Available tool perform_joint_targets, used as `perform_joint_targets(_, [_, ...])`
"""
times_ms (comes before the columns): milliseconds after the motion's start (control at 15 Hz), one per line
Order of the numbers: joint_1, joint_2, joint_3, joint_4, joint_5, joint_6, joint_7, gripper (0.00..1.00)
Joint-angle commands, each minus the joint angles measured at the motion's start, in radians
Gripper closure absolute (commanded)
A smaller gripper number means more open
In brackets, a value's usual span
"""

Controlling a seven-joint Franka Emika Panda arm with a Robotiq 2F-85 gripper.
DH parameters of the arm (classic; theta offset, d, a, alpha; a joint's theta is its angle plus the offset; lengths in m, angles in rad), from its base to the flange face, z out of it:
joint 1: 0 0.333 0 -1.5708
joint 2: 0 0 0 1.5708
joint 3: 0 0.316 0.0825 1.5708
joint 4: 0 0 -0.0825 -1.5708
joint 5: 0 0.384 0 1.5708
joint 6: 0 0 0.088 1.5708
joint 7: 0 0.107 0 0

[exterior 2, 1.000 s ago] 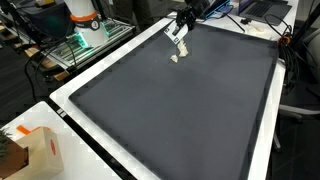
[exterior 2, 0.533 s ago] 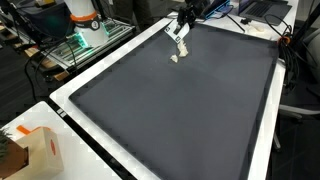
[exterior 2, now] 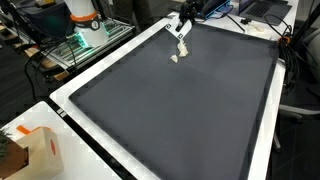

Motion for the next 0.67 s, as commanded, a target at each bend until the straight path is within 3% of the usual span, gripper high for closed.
perform_joint_targets(0, [-0.002,-0.054,0.019,-0.063,-0.039,0.056,-0.063,0.99])
perform_joint_targets(600, [-0.027,-0.203,0.059,-0.202,-0.019,0.272,-0.251,0.99])
